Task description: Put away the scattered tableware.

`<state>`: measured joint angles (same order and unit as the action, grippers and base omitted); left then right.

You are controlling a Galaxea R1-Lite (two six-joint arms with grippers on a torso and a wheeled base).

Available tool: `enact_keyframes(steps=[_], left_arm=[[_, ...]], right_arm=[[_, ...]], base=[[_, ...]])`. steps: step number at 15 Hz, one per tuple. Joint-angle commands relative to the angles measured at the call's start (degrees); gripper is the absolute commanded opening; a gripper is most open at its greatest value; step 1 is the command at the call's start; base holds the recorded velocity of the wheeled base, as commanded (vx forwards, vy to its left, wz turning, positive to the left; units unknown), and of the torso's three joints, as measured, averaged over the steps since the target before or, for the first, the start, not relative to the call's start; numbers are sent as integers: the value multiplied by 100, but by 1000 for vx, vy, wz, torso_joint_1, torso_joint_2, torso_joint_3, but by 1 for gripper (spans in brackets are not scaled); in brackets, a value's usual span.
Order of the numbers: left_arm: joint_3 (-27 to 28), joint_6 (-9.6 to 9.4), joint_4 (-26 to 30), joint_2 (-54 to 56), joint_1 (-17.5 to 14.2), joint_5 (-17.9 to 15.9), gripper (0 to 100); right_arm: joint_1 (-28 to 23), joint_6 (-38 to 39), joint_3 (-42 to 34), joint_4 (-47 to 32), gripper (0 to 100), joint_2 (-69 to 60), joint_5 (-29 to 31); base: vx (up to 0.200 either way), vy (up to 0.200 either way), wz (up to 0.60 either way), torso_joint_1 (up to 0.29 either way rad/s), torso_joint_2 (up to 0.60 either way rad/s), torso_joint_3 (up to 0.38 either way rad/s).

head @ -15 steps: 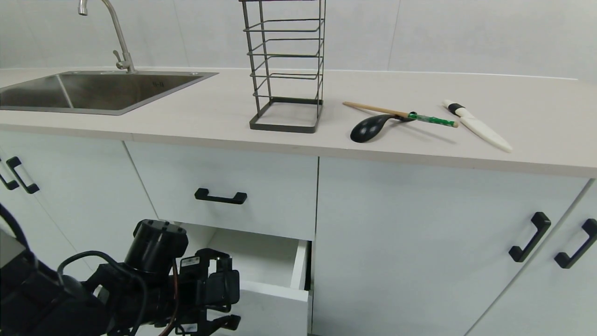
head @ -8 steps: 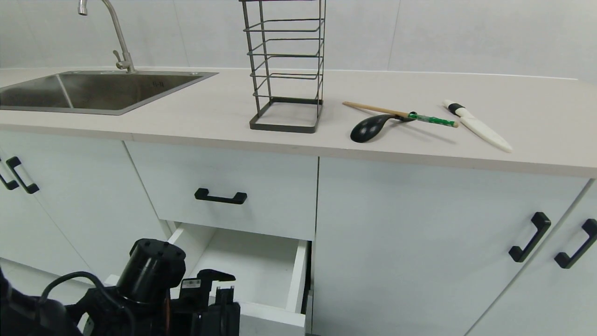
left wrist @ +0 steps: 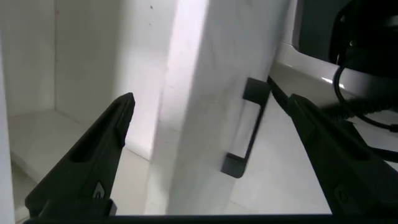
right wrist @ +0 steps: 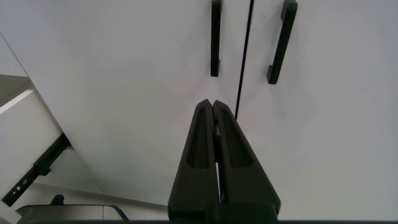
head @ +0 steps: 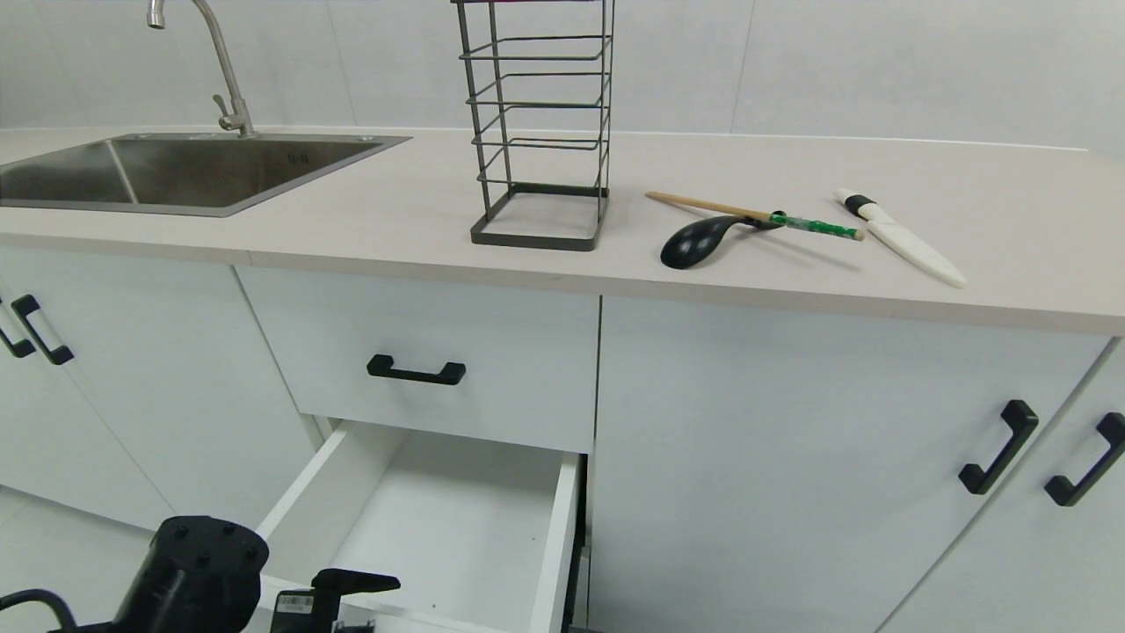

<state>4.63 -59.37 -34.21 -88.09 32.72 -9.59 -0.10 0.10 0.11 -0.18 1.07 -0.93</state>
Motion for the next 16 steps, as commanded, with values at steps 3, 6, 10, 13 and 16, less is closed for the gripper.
enact_keyframes(steps=[3,6,10,13,16], left_arm=[[-59,13,-7,363,6,1,100],[-50,4,-16,380,6,19,100],[-33,242,-16,336,6,151,100],[11,294,-16,547,235,98,100],[29,1059,-16,1303,753,-245,100]], right_arm=[[1,-1,7,1,0,-2,-4],[1,-10,-2,1,0,-2,-4],[1,-1,7,1,0,-2,-4],[1,-1,7,1,0,-2,-4],[1,-1,-2,1,0,-2,-4]], base=[[0,0,0,0,0,0],[0,0,0,0,0,0],[0,0,0,0,0,0],[0,0,0,0,0,0],[0,0,0,0,0,0]])
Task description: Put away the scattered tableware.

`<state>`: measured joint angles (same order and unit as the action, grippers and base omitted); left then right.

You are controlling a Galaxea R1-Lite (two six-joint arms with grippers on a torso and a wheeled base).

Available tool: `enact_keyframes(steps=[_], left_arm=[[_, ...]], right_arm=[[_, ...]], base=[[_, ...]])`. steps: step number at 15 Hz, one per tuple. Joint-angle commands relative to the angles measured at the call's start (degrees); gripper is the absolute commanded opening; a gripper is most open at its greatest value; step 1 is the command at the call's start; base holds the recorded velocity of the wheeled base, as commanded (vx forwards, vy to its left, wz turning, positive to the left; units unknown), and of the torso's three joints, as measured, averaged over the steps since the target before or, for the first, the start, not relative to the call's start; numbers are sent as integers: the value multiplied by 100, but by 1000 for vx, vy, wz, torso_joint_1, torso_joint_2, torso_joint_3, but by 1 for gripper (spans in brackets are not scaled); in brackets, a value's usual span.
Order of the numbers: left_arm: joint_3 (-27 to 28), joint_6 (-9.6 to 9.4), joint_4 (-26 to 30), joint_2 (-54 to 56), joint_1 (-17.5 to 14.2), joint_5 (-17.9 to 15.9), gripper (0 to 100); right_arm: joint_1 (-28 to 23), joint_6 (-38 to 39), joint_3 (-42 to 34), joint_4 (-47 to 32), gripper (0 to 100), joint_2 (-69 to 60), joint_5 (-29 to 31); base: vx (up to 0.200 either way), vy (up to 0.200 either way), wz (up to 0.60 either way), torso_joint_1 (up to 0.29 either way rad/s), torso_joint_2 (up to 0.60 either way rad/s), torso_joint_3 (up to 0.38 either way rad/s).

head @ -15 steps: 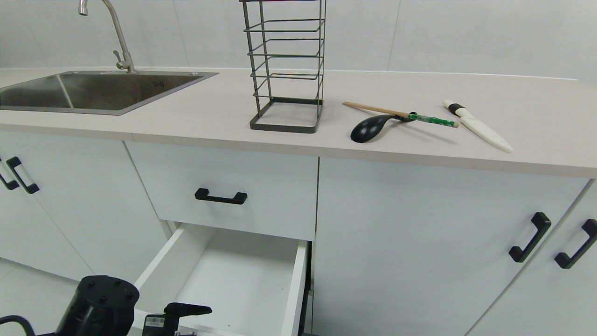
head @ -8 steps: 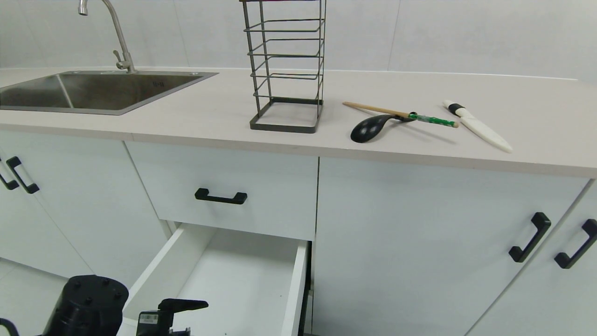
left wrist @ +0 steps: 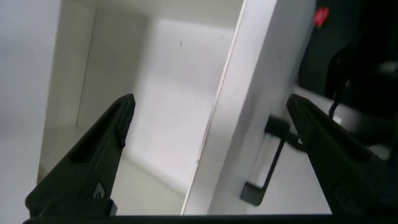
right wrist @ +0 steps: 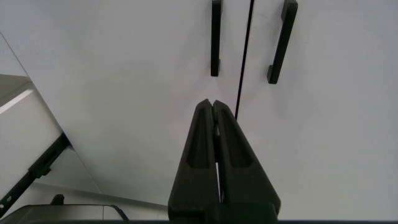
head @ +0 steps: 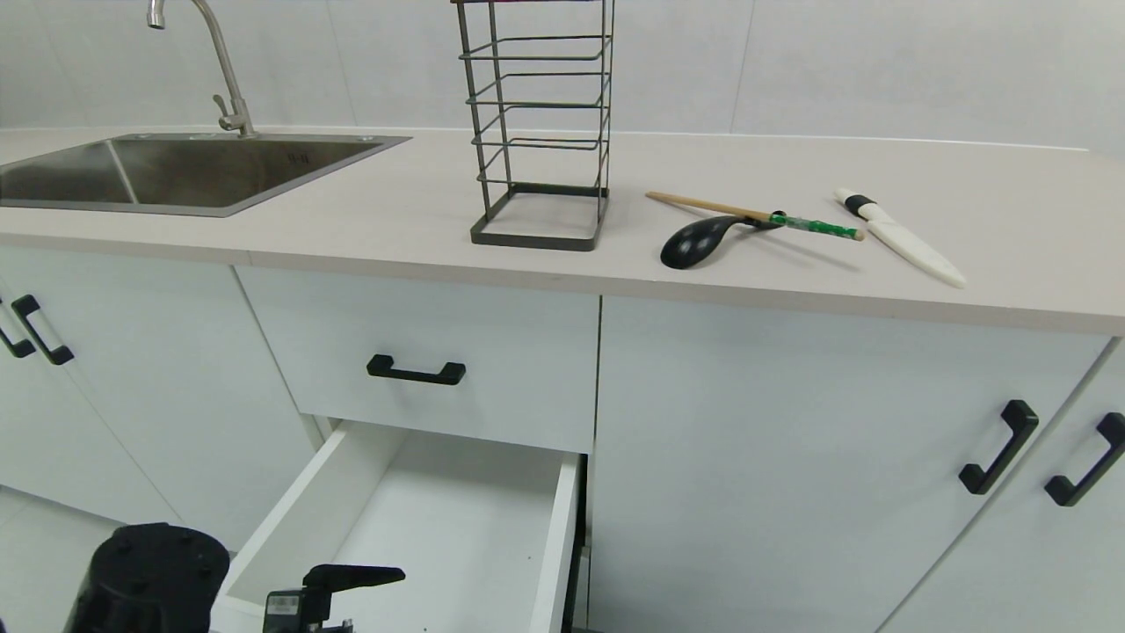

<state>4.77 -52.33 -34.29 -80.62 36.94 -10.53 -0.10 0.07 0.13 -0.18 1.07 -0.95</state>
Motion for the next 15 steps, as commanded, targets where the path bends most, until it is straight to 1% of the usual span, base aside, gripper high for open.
enact_keyframes(steps=[1,2,3,4,5,6,7,8,9,10,11,13,14,15], left_arm=[[51,777,-16,872,411,-151,100],[112,1226,-7,1162,358,-151,100],[112,1226,-7,1162,358,-151,100],[226,2720,-7,1672,182,-133,100],[253,3203,-16,1786,68,-133,100],[288,4082,-69,2059,-284,-160,100],[341,4486,-69,2296,-459,-186,100],[420,4680,-7,2498,-565,-230,100],[420,5084,-7,2964,-987,-388,100],[385,5128,-7,3280,-1250,-450,100],[297,5102,-16,3755,-1567,-458,100],[270,5110,-7,4695,-2112,-458,100],[270,5146,-7,4959,-2270,-458,100],[156,5233,1,5592,-2621,-450,100]], right_arm=[[1,1,-5,1,0,-2,-2],[1,1,4,1,0,-2,-2],[1,1,4,1,0,-2,-2],[1,1,-5,1,0,-2,-2],[1,1,-5,1,0,-2,-2],[1,1,-5,1,0,-2,-2],[1,1,4,1,0,-2,-2],[1,1,-5,1,0,-2,-2],[1,-7,-5,1,0,-2,-2],[1,-7,-5,1,0,-2,-2],[1,1,-5,1,0,-2,-2],[1,1,4,1,0,-2,-2],[1,-7,4,1,0,-2,-2],[1,-25,4,9,0,-2,-2]], base=[[0,0,0,0,0,0],[0,0,0,0,0,0],[0,0,0,0,0,0],[0,0,0,0,0,0],[0,0,0,0,0,0],[0,0,0,0,0,0],[0,0,0,0,0,0],[0,0,0,0,0,0],[0,0,0,0,0,0],[0,0,0,0,0,0],[0,0,0,0,0,0],[0,0,0,0,0,0],[0,0,0,0,0,0],[0,0,0,0,0,0]])
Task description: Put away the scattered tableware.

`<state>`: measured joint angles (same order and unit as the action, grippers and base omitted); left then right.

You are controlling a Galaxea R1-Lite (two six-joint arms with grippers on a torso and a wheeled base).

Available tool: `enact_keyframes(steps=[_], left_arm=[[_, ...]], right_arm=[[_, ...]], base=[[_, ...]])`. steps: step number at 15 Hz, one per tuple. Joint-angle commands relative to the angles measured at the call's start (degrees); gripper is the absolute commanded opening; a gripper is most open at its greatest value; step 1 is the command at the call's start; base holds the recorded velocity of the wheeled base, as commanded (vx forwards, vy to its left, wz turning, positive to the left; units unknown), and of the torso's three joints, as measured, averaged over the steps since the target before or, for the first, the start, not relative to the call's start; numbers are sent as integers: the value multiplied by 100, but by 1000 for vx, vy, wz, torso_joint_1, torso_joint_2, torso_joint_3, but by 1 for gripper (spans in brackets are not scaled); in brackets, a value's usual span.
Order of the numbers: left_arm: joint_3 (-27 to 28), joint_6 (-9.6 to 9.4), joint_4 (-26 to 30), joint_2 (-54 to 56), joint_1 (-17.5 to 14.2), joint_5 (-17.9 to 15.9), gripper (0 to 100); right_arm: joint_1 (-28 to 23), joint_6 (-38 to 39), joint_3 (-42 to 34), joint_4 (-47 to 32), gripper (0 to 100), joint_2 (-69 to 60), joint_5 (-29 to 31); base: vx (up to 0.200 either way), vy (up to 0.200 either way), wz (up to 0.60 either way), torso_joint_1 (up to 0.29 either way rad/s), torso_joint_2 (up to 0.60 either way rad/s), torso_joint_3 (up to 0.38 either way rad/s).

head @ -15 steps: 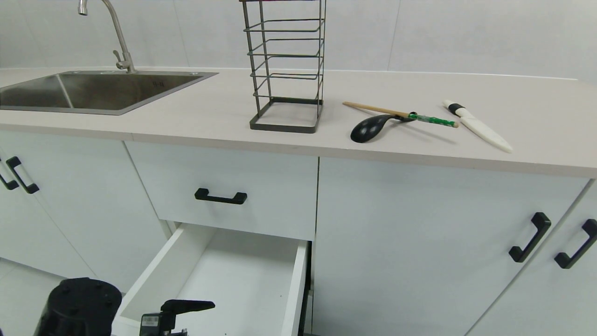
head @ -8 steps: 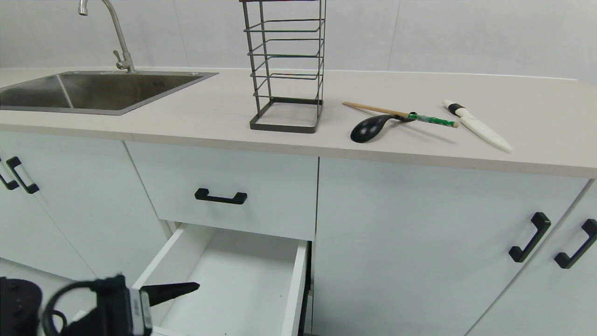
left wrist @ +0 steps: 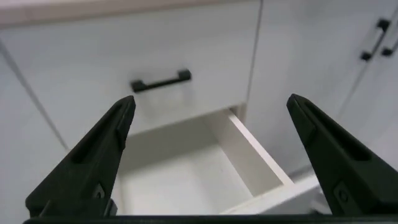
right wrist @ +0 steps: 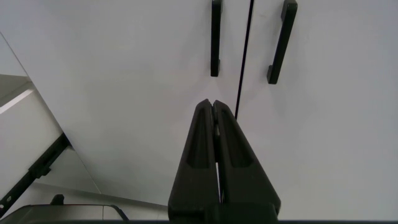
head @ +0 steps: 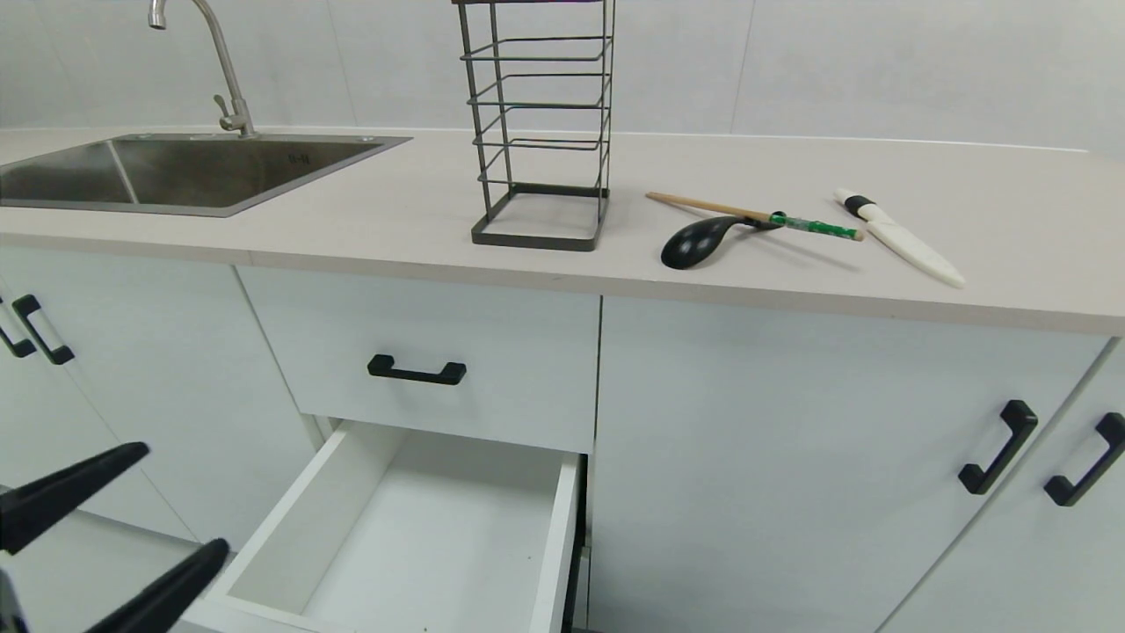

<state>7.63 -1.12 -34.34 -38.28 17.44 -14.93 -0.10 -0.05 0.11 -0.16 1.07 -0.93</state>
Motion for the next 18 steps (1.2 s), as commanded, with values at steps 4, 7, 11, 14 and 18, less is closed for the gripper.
enact_keyframes(steps=[4,7,11,14,18], left_arm=[[-763,385,692,2896,-1358,-27,100],[-763,182,2872,3828,-1771,52,100],[-763,-204,3452,3828,-1753,1151,100],[-763,121,3417,3828,-1753,1230,100],[-763,121,3417,3828,-1753,1230,100]], right_arm=[[1,5,-2,-2,0,-2,-4],[1,5,-2,-2,0,-2,-4],[1,5,-2,-2,0,-2,5],[1,5,7,-2,0,-2,5],[1,-4,-2,-2,0,-2,14]], base=[[0,0,0,0,0,0],[0,0,0,0,0,0],[0,0,0,0,0,0],[0,0,0,0,0,0],[0,0,0,129,-90,-41]])
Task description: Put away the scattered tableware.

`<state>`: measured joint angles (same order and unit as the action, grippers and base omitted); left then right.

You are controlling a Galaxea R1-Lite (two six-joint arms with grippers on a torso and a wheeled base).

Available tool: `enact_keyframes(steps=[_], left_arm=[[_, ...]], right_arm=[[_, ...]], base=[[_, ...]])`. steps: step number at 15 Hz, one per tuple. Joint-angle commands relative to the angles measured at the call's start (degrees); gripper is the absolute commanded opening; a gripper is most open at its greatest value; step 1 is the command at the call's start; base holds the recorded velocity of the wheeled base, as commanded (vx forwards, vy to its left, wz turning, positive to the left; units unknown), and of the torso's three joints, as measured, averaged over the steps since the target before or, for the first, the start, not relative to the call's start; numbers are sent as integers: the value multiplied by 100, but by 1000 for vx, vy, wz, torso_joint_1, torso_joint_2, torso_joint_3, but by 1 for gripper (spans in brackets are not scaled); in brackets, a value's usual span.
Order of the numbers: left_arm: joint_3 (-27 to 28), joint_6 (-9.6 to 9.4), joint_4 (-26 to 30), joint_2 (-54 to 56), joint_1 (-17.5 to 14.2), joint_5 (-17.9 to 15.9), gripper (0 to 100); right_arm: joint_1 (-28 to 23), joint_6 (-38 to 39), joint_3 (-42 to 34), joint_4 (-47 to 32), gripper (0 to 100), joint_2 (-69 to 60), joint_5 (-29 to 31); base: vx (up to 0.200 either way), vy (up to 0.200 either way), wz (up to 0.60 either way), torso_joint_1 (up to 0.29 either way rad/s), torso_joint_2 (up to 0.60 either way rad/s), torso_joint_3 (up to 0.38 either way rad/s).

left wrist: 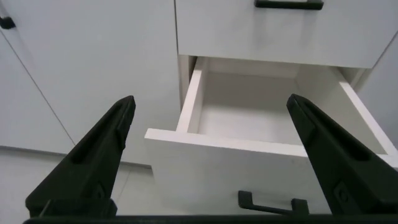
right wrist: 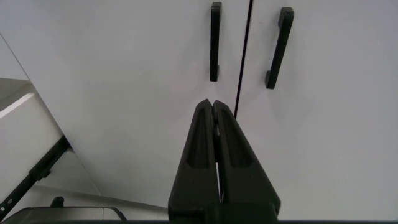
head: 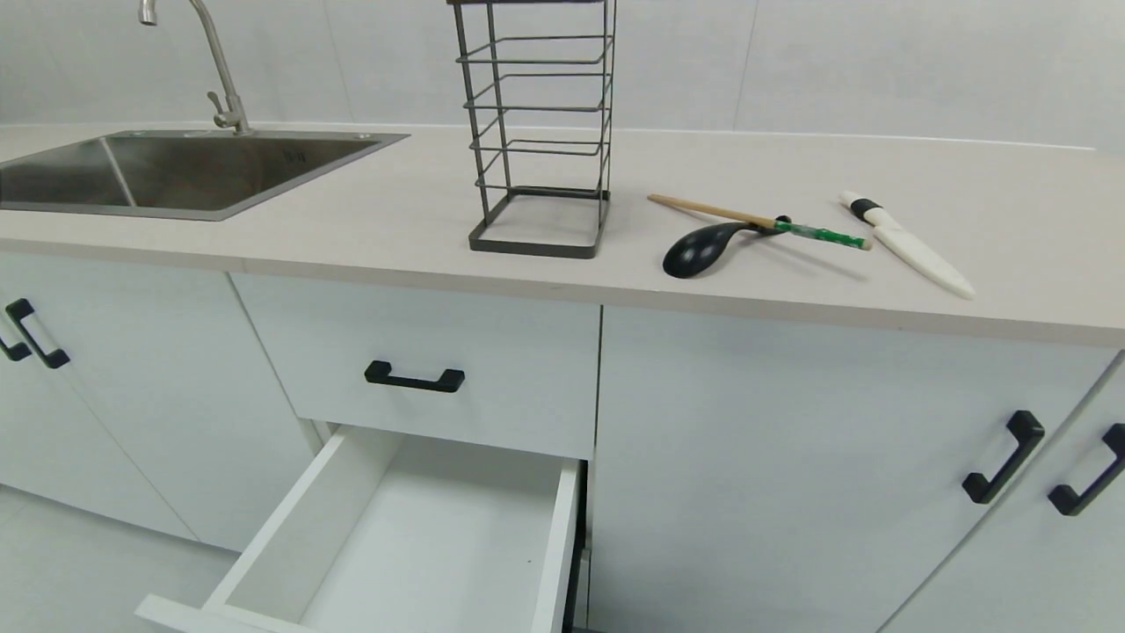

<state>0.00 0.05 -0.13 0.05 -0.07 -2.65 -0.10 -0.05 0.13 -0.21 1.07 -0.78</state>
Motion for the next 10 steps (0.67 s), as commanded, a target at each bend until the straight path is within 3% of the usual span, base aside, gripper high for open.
enact_keyframes(steps=[1,3,10], left_arm=[[0,4,-4,-5,-1,-8,100],[0,-14,-4,-5,-1,-43,100],[0,-40,5,-5,-1,18,100]], right_arm=[[1,-4,-5,3,0,-2,-1],[1,-4,4,3,0,-2,-1],[1,-4,4,3,0,-2,-1]], base=[[0,0,0,242,-27,-115],[0,0,0,259,-217,-198],[0,0,0,216,-569,-206]])
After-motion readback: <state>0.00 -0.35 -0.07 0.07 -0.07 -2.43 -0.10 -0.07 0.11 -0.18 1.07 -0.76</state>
